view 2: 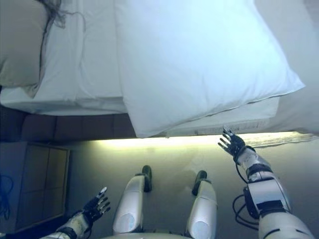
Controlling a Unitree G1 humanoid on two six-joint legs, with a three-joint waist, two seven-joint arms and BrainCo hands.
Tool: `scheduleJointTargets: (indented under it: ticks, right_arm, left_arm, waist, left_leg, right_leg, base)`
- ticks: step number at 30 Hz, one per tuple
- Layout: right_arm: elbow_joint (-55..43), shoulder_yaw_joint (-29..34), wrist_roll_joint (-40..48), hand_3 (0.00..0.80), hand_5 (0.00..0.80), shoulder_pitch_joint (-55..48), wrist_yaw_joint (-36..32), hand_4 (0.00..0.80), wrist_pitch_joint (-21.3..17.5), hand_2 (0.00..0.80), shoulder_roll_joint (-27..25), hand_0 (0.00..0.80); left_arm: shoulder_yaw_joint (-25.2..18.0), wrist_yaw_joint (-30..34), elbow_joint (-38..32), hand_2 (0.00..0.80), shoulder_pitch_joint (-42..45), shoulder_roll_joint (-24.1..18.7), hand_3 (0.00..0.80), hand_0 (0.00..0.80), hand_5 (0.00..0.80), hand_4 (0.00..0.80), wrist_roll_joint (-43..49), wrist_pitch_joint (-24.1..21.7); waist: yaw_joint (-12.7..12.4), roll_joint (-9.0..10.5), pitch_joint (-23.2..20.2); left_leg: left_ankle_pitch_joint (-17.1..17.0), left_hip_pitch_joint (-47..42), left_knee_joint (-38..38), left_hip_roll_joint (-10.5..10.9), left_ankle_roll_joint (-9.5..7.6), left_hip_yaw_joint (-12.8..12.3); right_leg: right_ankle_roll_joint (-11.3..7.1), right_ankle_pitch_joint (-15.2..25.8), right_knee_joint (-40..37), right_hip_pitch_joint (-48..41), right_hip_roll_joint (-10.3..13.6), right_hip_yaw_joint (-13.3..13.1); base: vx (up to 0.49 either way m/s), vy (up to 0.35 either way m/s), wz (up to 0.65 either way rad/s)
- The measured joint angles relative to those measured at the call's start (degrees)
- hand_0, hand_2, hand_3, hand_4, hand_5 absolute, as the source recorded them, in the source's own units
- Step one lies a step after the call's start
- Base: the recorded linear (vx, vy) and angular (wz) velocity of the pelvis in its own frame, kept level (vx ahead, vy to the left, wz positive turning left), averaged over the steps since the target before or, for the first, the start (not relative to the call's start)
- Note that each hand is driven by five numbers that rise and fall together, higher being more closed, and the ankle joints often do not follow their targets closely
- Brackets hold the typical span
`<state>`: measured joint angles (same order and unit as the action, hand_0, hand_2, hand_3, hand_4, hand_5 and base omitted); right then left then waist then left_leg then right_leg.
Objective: Make the bed neatly
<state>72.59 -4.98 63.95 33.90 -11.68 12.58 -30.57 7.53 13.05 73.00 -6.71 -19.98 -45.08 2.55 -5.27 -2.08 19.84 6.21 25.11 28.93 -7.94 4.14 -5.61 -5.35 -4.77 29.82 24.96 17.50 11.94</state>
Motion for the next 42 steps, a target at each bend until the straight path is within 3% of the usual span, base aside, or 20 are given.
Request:
scheduleJointTargets:
  ticks: [3,6,7,8,10,11,12,13,14,15,16,20,24,34,42]
  right_arm:
    - [0.03,1.17,0.24,0.0,0.0,-1.41,-0.06,0.0,-0.06,0.0,0.77,0.0]
    - [2.0,2.23,0.23,0.0,0.0,-0.01,-0.1,0.0,-1.08,0.0,2.6,0.0]
    - [1.94,1.99,0.23,0.0,0.0,0.53,-0.23,0.0,-1.34,0.0,3.09,0.0]
    - [1.63,1.78,0.23,0.0,0.0,0.53,-0.22,0.0,-1.6,0.0,3.68,0.0]
    - [1.96,1.94,0.32,0.0,0.0,0.74,-0.45,0.0,-2.58,0.0,3.62,0.0]
    - [2.15,1.77,0.82,0.0,0.0,0.85,-0.54,0.0,-3.06,0.0,2.32,0.0]
    - [2.12,1.71,1.47,0.0,0.0,1.64,-0.6,0.0,-3.68,0.0,1.42,0.0]
    - [1.77,1.14,2.5,0.0,0.0,3.31,-0.66,0.0,-3.98,0.0,0.6,0.0]
    - [1.79,0.11,3.15,0.0,0.0,5.07,-0.83,0.0,-3.91,0.0,-0.74,0.0]
    - [1.79,-0.2,4.0,0.0,0.0,6.52,-1.01,0.0,-4.21,0.0,-1.38,0.0]
    - [0.58,-0.17,4.56,0.0,0.0,6.73,-1.42,0.0,-4.75,0.0,-1.43,0.0]
    - [-0.02,-0.29,5.32,0.0,0.0,8.84,-2.03,0.0,-4.36,0.0,-2.83,0.0]
    - [-0.15,-0.47,7.67,0.0,0.0,15.7,-1.5,0.0,-4.26,0.0,-2.84,0.0]
    - [0.03,-0.46,7.51,0.0,0.0,21.1,-0.42,0.0,-3.01,0.0,-5.52,0.0]
    - [0.34,-0.5,5.88,0.0,0.0,25.34,-0.45,0.0,-2.15,0.0,-10.35,0.0]
  left_arm:
    - [-0.01,-0.18,-0.13,0.0,-0.3,-0.46,0.0,0.0,0.0,0.0,1.85,0.45]
    - [0.31,-0.57,0.26,0.0,-0.76,-0.57,0.0,0.0,0.0,0.0,2.79,0.62]
    - [0.37,-0.75,0.37,0.0,-0.68,-0.83,0.0,0.0,0.0,0.0,2.75,0.55]
    - [0.19,-0.73,0.27,0.0,-0.68,-1.67,0.0,0.0,0.0,0.0,2.72,0.65]
    - [-0.25,-0.31,0.27,0.0,-1.02,-1.42,0.0,0.0,0.0,0.0,2.75,0.52]
    - [0.74,0.18,0.17,0.0,-2.16,-0.97,0.0,0.0,0.0,0.0,2.79,0.54]
    - [2.35,0.93,-0.21,0.0,-2.8,-0.67,0.0,0.0,0.0,0.0,2.82,0.67]
    - [3.08,1.6,-0.16,0.0,-2.94,-0.2,0.0,0.0,0.0,0.0,2.86,0.76]
    - [2.72,2.1,0.16,0.0,-2.64,0.86,0.0,0.0,0.0,0.0,3.31,0.63]
    - [1.86,2.73,0.55,0.0,-1.96,1.86,0.0,0.0,0.0,0.0,3.83,0.22]
    - [1.68,2.96,0.24,0.0,-2.75,1.92,0.0,0.0,0.0,0.0,3.77,-0.02]
    - [6.02,2.28,-2.32,0.0,-8.64,1.19,0.0,0.0,0.0,0.0,0.28,-0.69]
    - [5.99,0.69,-5.48,0.0,-12.4,0.93,0.0,0.0,0.0,0.0,-3.88,-0.69]
    - [5.95,0.28,-5.97,0.0,-11.93,0.37,0.0,0.0,0.0,0.0,-5.69,0.02]
    - [5.87,0.31,-7.23,0.0,-10.49,0.28,0.0,0.0,0.0,0.0,-5.73,-0.15]
  waist:
    - [0.33,0.08,-0.61]
    - [1.52,0.04,-0.42]
    - [1.72,-0.05,-0.29]
    - [2.23,0.56,-0.27]
    - [3.32,-0.77,0.02]
    - [2.9,-0.83,0.78]
    - [2.44,-0.66,1.35]
    - [2.3,-1.19,1.97]
    - [2.45,-2.62,2.78]
    - [2.66,-3.78,3.18]
    - [2.94,-2.96,4.43]
    - [2.93,-3.69,7.41]
    - [2.62,-4.07,9.55]
    - [0.99,-4.17,9.72]
    - [-0.47,-4.5,9.81]
  left_leg:
    - [0.99,-0.61,0.48,0.06,-0.09,0.57]
    - [0.88,-2.87,-1.04,0.11,-0.05,1.7]
    - [0.99,-3.22,-1.12,-0.52,0.14,1.57]
    - [0.95,-2.96,-0.88,-0.43,0.98,1.68]
    - [-1.57,-0.53,2.75,-1.9,3.1,3.31]
    - [-3.68,4.27,7.86,-1.77,2.94,5.26]
    - [-3.34,7.13,8.13,-0.95,2.67,5.91]
    - [-3.01,8.75,6.12,-0.57,2.8,5.22]
    - [-2.59,8.5,2.8,-0.78,2.23,3.29]
    - [-2.45,8.25,1.22,-0.29,1.01,2.99]
    - [-3.24,8.52,0.98,0.41,1.1,2.7]
    - [-4.48,12.79,0.13,1.19,0.08,2.59]
    - [-4.94,16.53,0.63,1.42,0.16,2.86]
    - [-4.64,17.84,1.11,2.53,0.37,3.65]
    - [-3.04,24.31,8.22,2.7,0.83,4.85]
  right_leg:
    - [0.12,-0.96,0.75,-0.92,-0.49,-0.58]
    - [-0.55,-1.91,6.73,2.49,0.6,-0.83]
    - [0.14,-1.88,3.63,2.74,-0.69,-1.95]
    - [0.37,0.87,0.37,1.68,-1.04,-2.14]
    - [2.0,-1.92,3.06,2.77,-3.66,-2.78]
    - [2.65,-2.34,3.85,3.65,-3.61,-2.43]
    - [3.03,-2.27,3.92,5.41,-3.41,-2.77]
    - [3.21,-2.06,3.74,7.04,-3.65,-2.38]
    - [3.37,-1.7,3.52,8.11,-4.15,-1.77]
    - [3.46,-1.17,4.37,9.68,-4.41,-1.55]
    - [3.34,-1.09,4.81,10.93,-3.96,-2.62]
    - [2.39,0.6,3.74,14.6,-4.1,-3.4]
    - [2.7,1.1,4.32,18.12,-3.72,-3.32]
    - [2.81,-1.22,7.23,19.84,-2.11,-2.68]
    - [3.58,-4.01,15.54,26.56,-1.14,-3.47]
  base:
    - [0.298,-0.251,0.15]
    - [0.202,-0.223,0.12]
    - [0.146,-0.116,0.14]
    - [0.028,-0.1,0.38]
    - [-0.002,0.065,0.56]
    - [-0.004,0.175,0.25]
    - [0.01,0.156,0.05]
    - [0.081,0.128,-0.26]
    - [0.06,0.14,-0.35]
    - [0.056,0.123,-0.42]
    - [0.002,0.079,-0.27]
    - [-0.042,0.024,0.1]
    - [-0.03,-0.023,0.07]
    - [-0.003,0.015,0.09]
    - [0.022,-0.004,0.05]
